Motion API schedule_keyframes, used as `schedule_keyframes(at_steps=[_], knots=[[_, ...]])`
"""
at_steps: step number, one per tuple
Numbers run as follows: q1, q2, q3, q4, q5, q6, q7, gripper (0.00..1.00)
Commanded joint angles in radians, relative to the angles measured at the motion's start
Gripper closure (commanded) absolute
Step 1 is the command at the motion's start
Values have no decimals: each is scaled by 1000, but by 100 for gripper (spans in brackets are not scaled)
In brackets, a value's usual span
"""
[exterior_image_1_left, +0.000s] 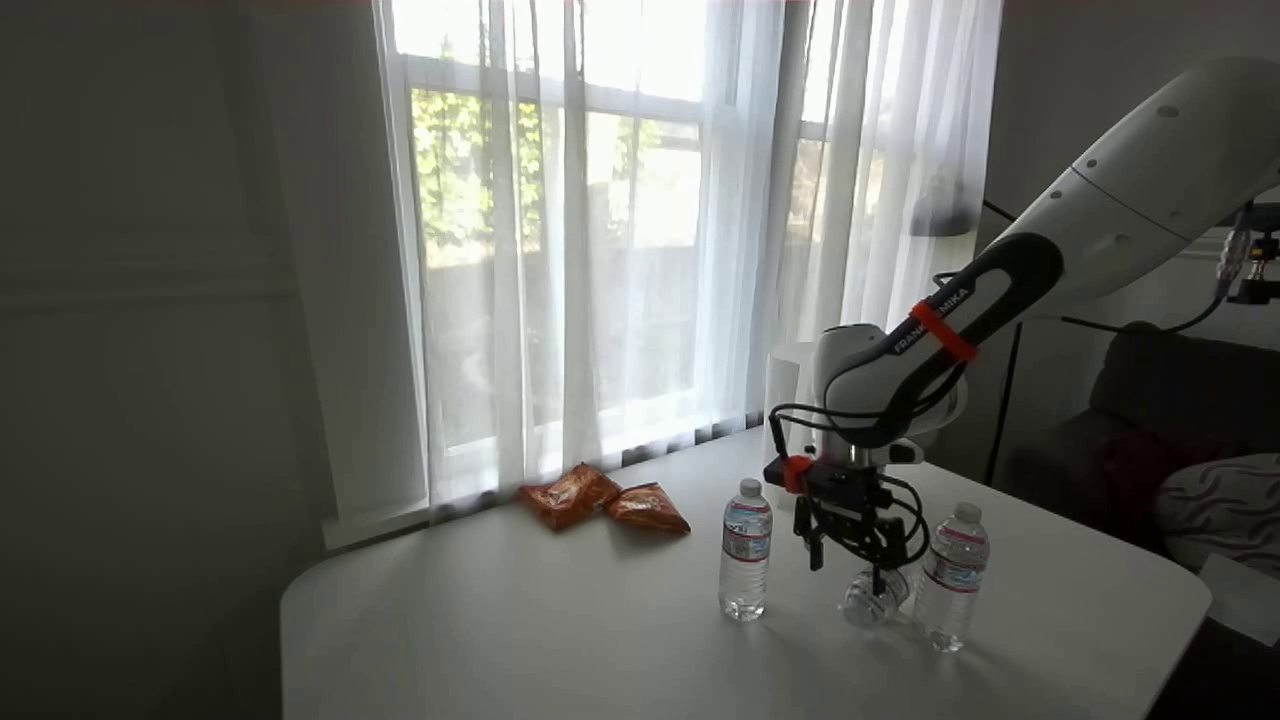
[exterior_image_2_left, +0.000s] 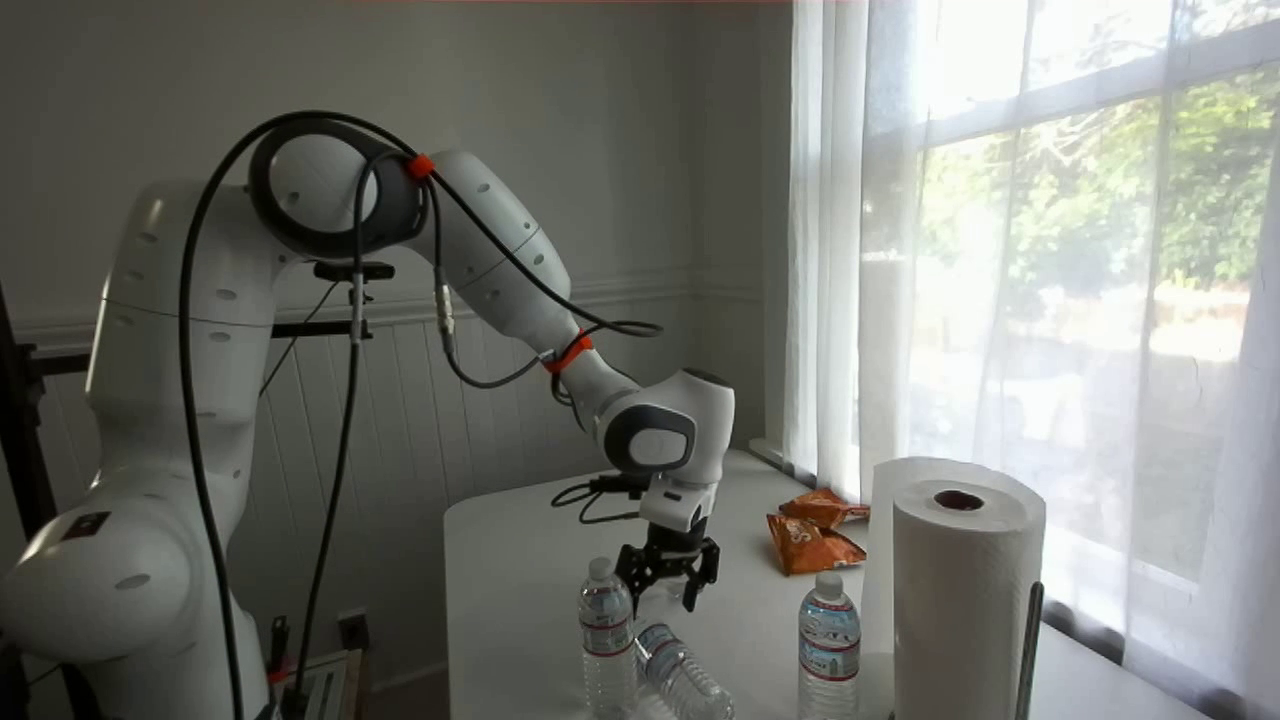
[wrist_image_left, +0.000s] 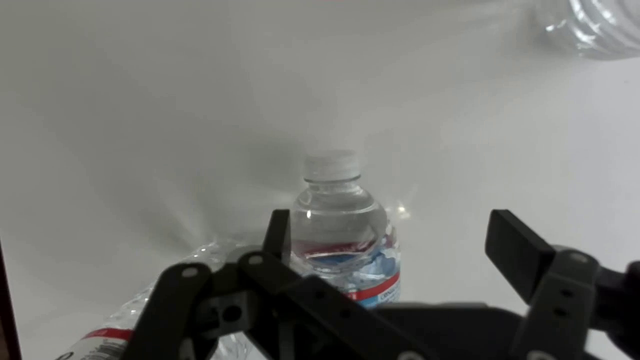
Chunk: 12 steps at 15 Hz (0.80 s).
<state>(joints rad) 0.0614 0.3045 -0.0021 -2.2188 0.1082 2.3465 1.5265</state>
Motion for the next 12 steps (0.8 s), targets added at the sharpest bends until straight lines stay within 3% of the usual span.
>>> schedule_keyframes(at_steps=[1,12], knots=[[17,-12,-15,-10,-31,-30,-21,0],[42,17,-37,-20,-146,-23,1,0]])
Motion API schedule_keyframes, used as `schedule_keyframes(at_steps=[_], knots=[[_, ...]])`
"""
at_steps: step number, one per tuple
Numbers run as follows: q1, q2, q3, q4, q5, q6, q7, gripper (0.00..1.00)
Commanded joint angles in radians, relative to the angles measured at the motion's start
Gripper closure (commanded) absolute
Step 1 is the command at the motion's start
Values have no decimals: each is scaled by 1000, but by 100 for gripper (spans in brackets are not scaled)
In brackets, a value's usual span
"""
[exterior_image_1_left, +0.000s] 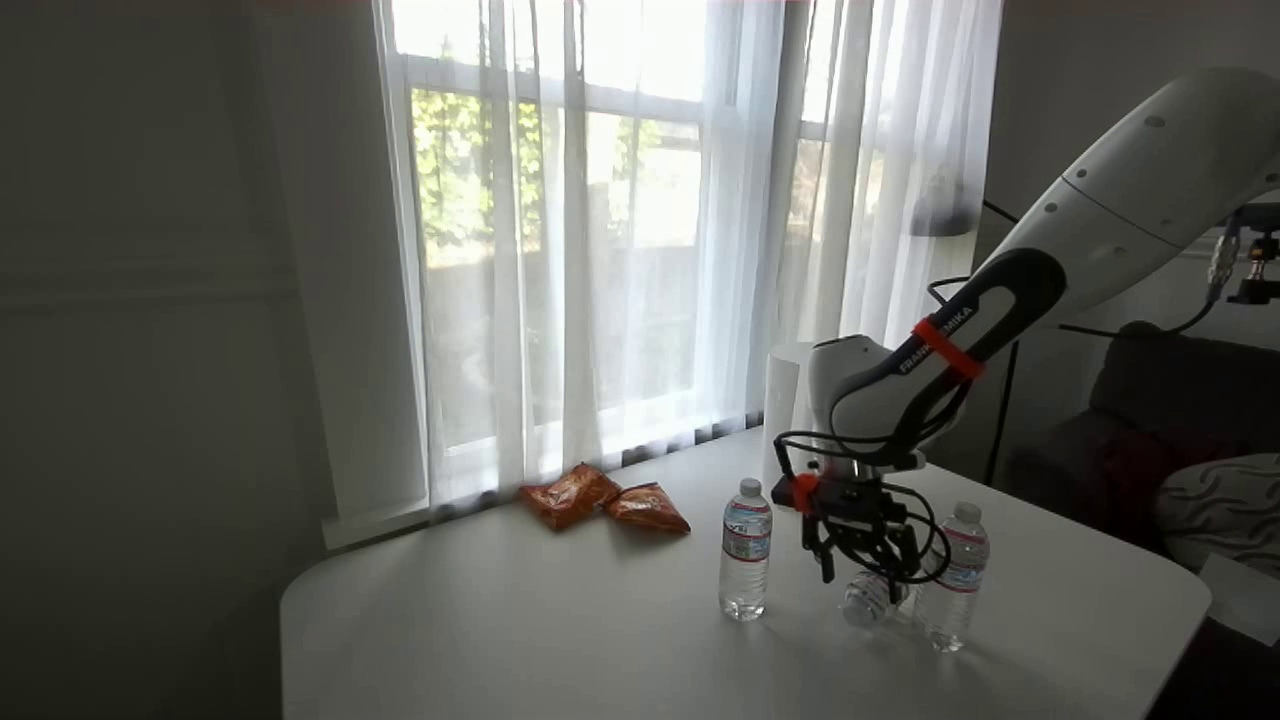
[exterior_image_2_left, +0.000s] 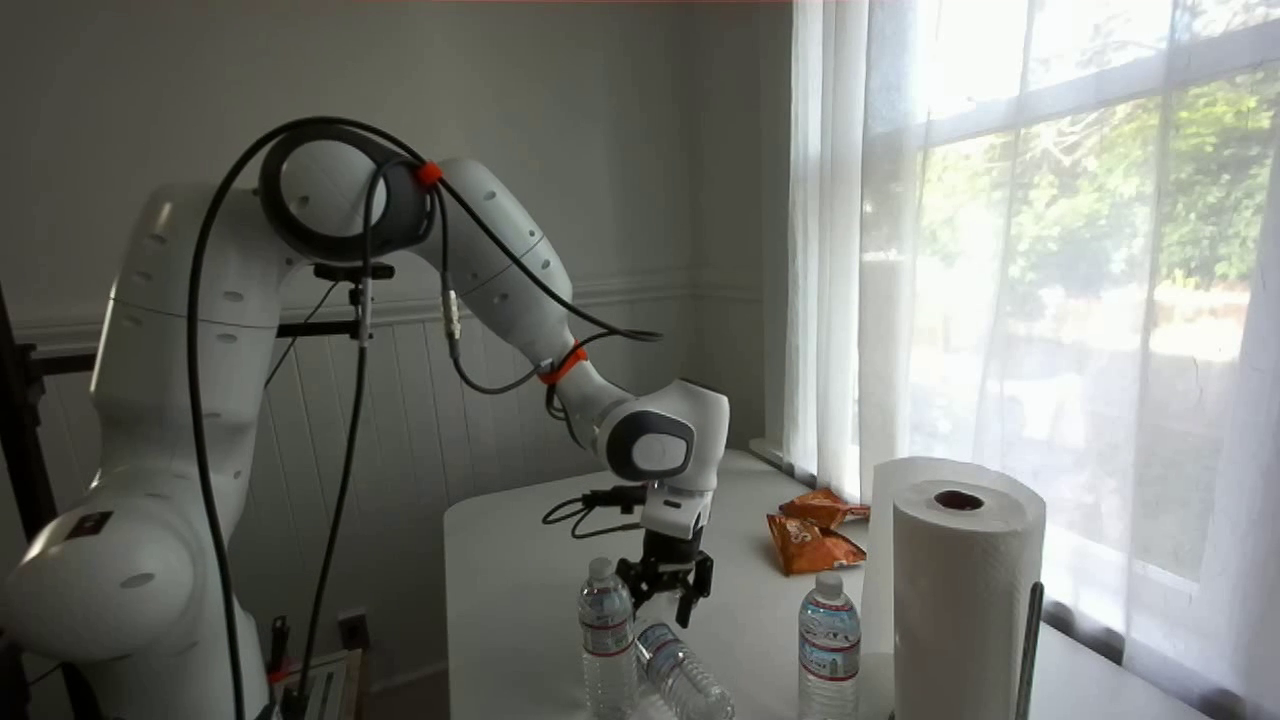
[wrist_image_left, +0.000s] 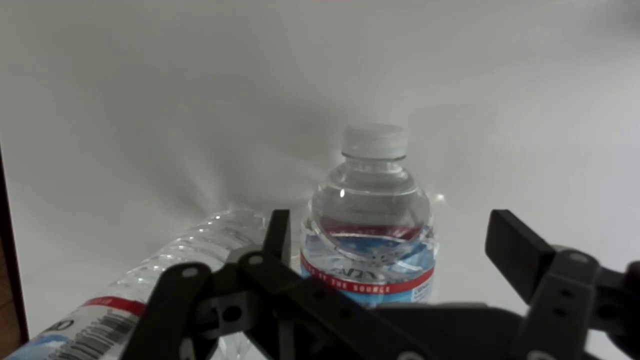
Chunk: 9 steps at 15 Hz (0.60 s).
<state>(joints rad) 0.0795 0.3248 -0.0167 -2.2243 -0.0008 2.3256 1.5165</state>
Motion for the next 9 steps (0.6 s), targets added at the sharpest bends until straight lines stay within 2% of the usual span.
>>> schedule_keyframes(at_steps=[1,3,4,5,9], knots=[[25,-1,-24,-16,-41,-1,12,0],[24,4,-24,-16,-39,0,12,13],[23,6,-23,-17,-35,1,10,32],[22,8,-24,-17,-33,3,10,41],[11,-4,-25,-14,-21,5,-5,66]])
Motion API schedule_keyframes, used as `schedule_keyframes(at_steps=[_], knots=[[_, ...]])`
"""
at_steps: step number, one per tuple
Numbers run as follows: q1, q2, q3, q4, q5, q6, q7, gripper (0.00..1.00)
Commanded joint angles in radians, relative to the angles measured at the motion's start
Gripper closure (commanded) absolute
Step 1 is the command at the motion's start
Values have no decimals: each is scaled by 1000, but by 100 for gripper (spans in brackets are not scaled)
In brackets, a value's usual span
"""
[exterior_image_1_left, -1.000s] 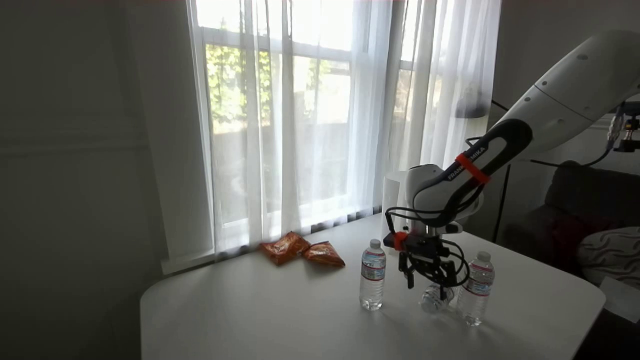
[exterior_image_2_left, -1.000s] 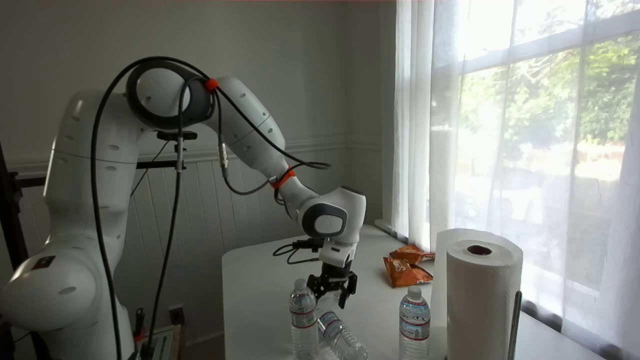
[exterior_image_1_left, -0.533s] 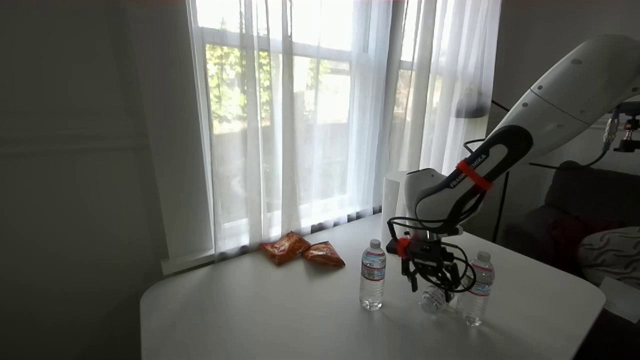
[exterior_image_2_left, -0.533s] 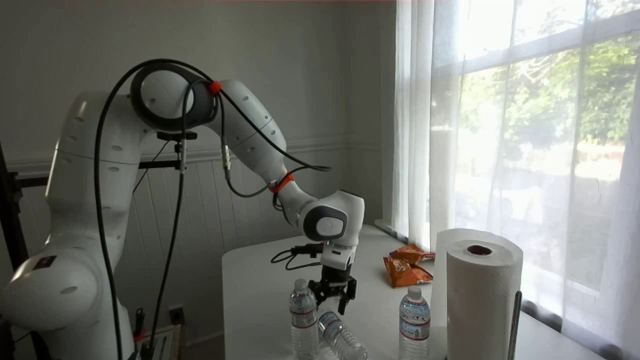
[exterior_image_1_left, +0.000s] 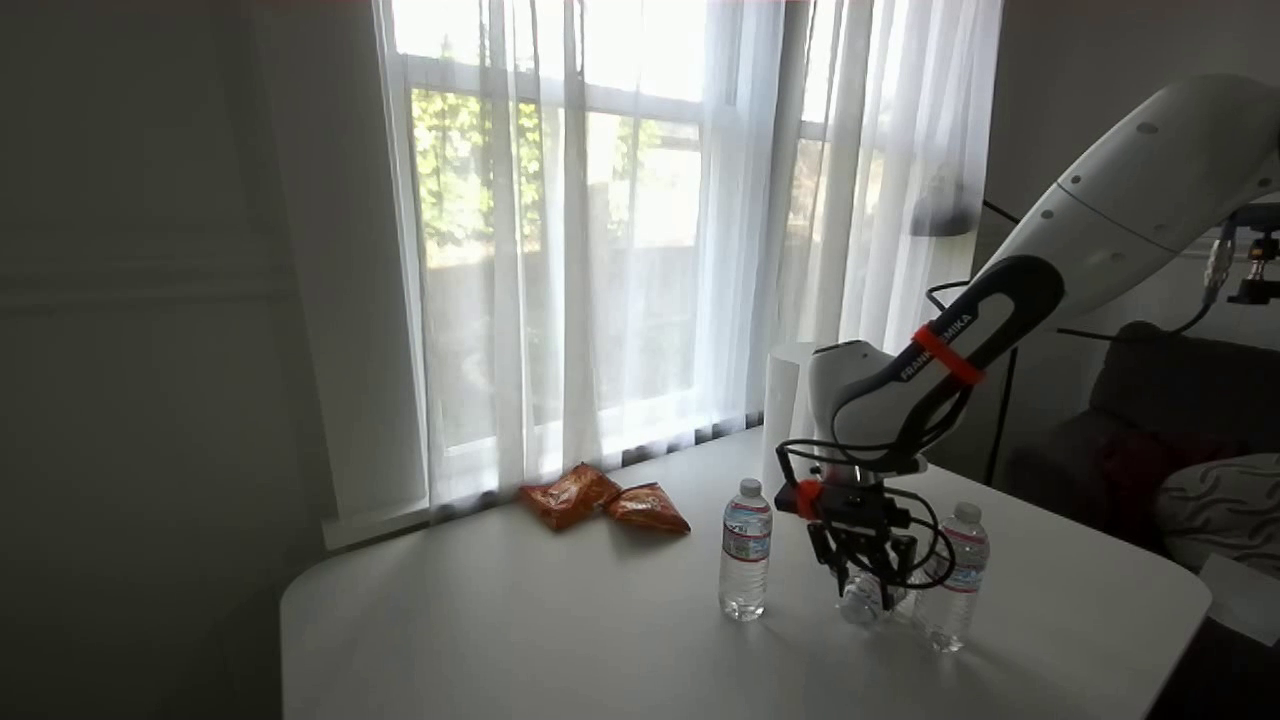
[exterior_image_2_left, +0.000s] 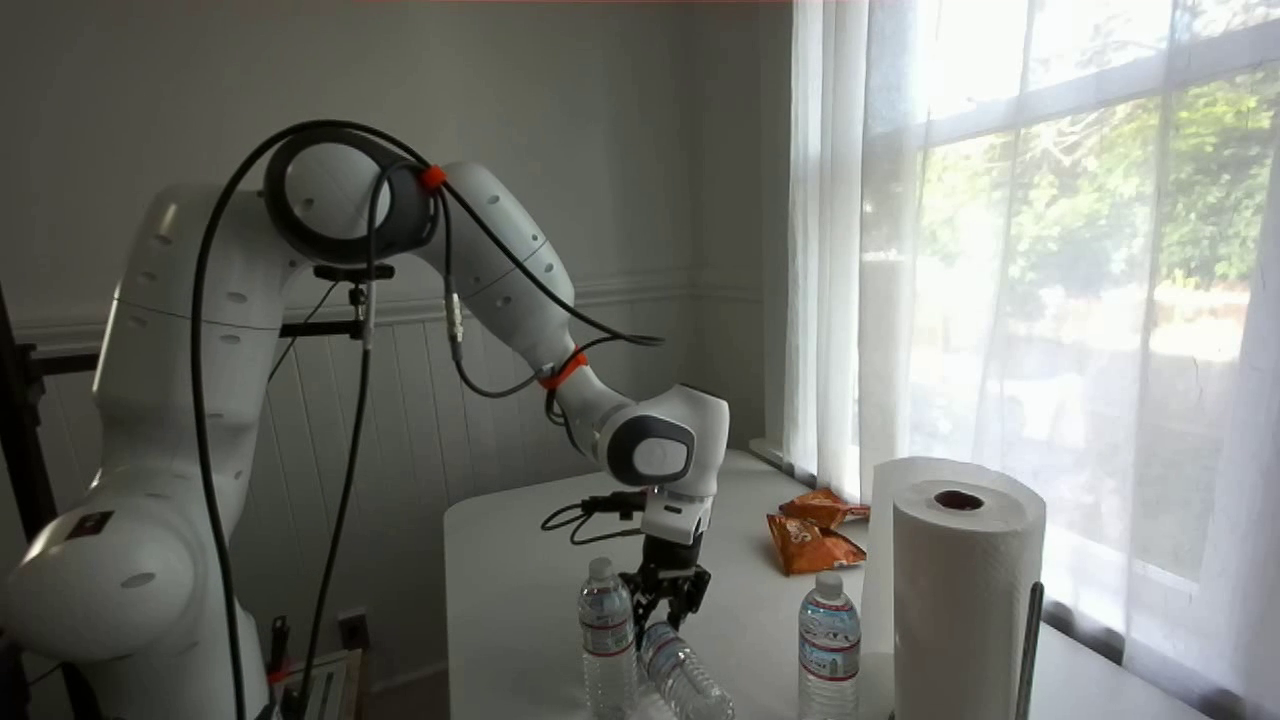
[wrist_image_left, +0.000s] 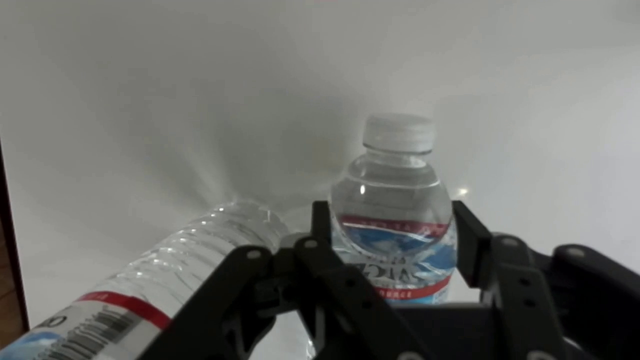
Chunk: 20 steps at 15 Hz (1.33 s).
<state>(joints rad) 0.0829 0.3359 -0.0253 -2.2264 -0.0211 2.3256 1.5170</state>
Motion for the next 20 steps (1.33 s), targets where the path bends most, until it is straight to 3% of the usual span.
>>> schedule_keyframes(at_steps=[1,5,20], knots=[[5,-21,-17,-13,4,4,-10,68],[-19,-42,-6,-11,49,-9,-65,77],[-102,-163,-12,-32,264,-50,-328,77]])
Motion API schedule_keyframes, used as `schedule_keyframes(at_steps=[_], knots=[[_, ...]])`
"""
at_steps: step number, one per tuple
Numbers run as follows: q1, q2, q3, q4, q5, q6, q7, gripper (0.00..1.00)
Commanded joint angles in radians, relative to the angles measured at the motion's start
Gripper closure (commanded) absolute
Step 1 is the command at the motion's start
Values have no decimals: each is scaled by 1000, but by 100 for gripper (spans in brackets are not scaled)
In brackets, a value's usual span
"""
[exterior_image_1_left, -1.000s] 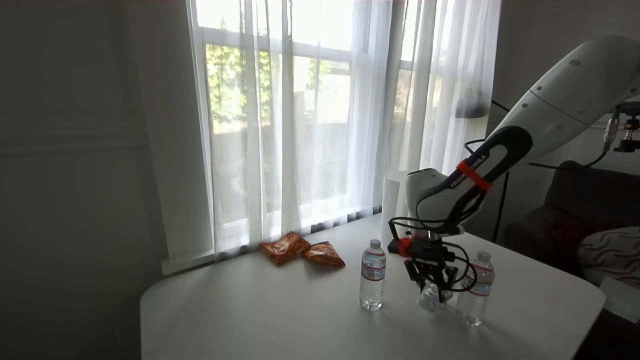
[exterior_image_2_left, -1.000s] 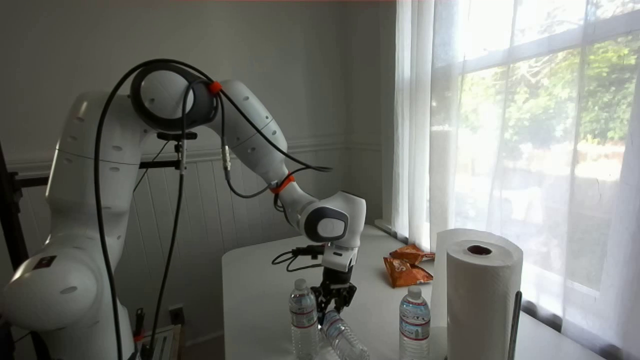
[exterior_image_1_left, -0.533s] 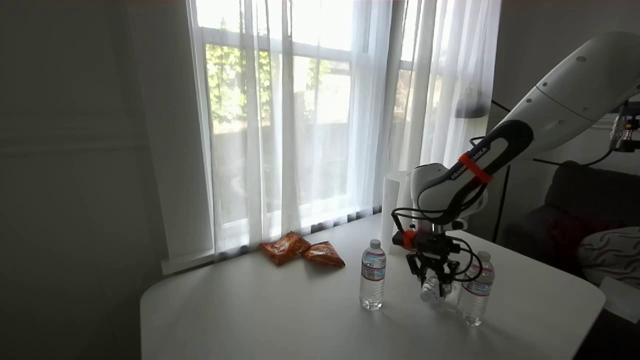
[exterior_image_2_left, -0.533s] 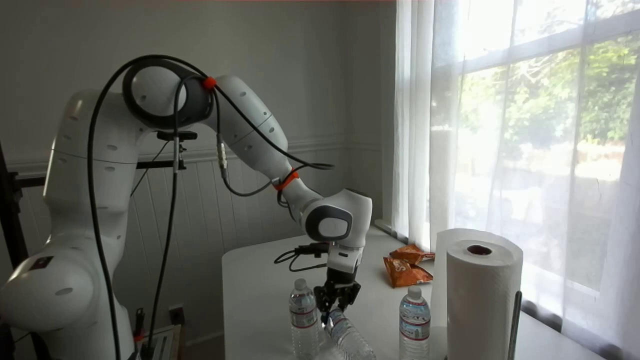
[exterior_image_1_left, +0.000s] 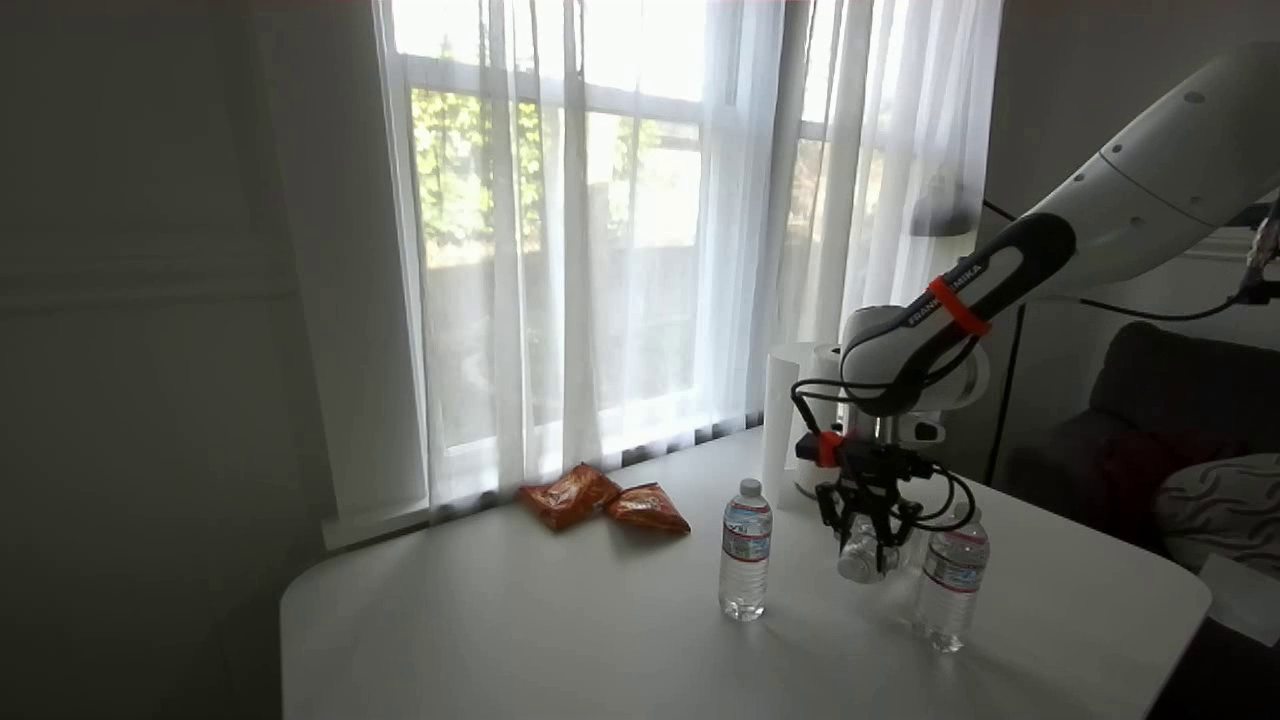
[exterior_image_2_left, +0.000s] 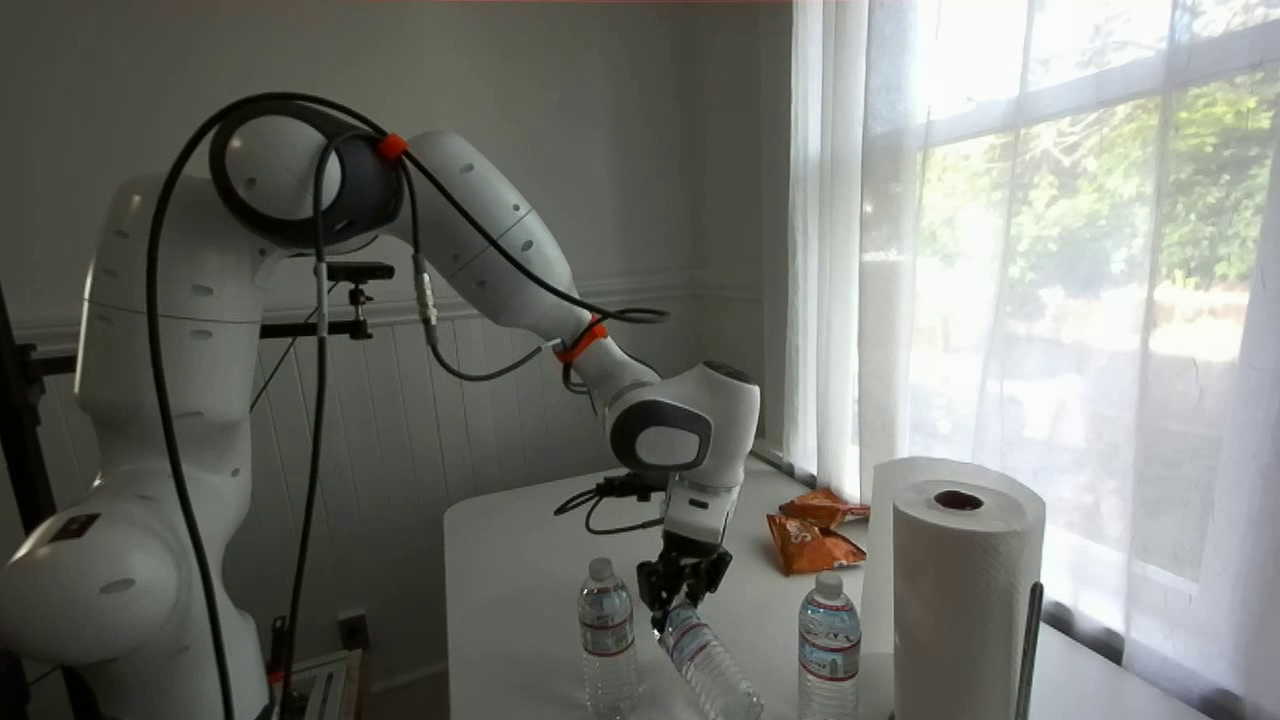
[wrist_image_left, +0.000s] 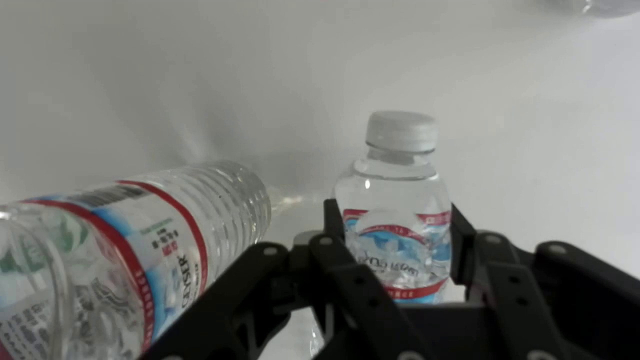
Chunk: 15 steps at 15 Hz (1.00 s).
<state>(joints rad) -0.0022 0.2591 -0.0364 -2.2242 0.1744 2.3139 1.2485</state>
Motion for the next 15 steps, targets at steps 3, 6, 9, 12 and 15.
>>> schedule_keyframes(at_steps=[3,6,9,12,15], knots=[[-31,-125,-8,-41,130,-49,-85,77],[-49,-148,-10,-51,221,-34,-133,77],[-70,-162,-11,-65,334,-29,-220,77],[-92,-158,-14,-72,480,-24,-323,77],[-113,-153,-23,-84,672,-16,-458,77]])
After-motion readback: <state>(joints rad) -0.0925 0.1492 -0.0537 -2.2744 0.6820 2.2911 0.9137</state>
